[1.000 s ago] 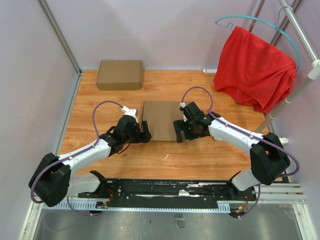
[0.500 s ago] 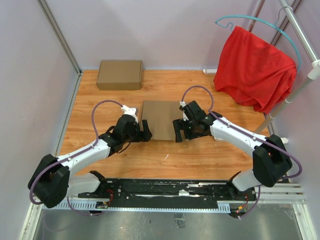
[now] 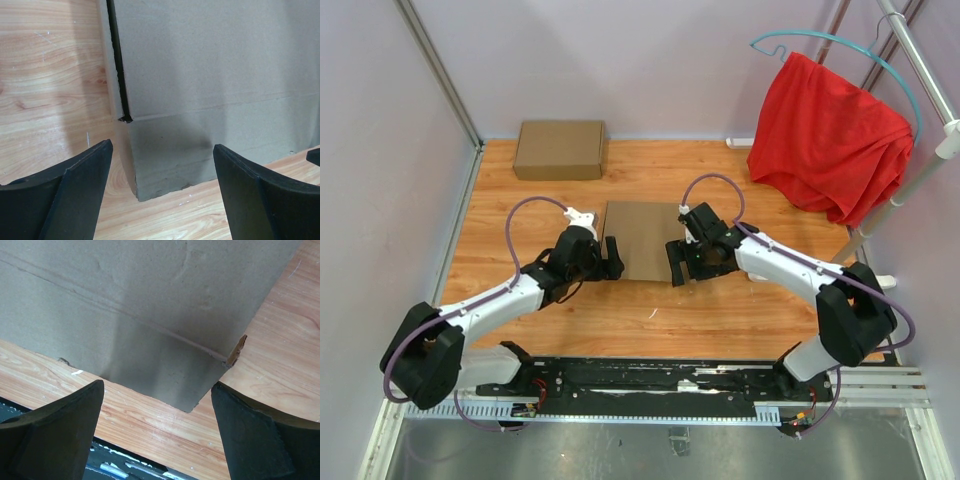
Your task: Fold the paper box
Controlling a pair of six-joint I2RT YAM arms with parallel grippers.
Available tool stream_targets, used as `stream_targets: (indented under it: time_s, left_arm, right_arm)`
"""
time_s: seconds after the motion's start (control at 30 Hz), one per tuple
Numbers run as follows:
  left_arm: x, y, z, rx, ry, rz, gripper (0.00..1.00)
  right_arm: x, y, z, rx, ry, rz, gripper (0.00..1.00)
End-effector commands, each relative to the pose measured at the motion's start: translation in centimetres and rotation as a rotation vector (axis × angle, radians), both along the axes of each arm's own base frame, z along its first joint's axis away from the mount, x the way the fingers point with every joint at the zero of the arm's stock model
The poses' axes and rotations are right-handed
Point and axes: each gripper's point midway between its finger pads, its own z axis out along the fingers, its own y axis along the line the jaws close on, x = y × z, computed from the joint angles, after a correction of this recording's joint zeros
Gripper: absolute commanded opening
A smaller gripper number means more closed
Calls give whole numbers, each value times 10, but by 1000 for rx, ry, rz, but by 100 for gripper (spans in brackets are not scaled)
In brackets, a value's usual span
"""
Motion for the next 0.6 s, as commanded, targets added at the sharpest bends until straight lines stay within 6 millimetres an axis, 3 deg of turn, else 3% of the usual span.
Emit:
stream_targets:
  time_s: [0.0, 0.23, 0.57]
  left_arm:
    - [11, -5, 5, 13, -24, -4, 87]
    - [11, -10, -8, 16, 10, -22, 82]
    - [5, -16, 9, -27, -5, -54, 79]
  right_arm:
    - [15, -1, 2, -4, -6, -44, 88]
    - [16, -1, -5, -14, 8, -45, 85]
    - [10, 12, 11, 80, 3, 2, 82]
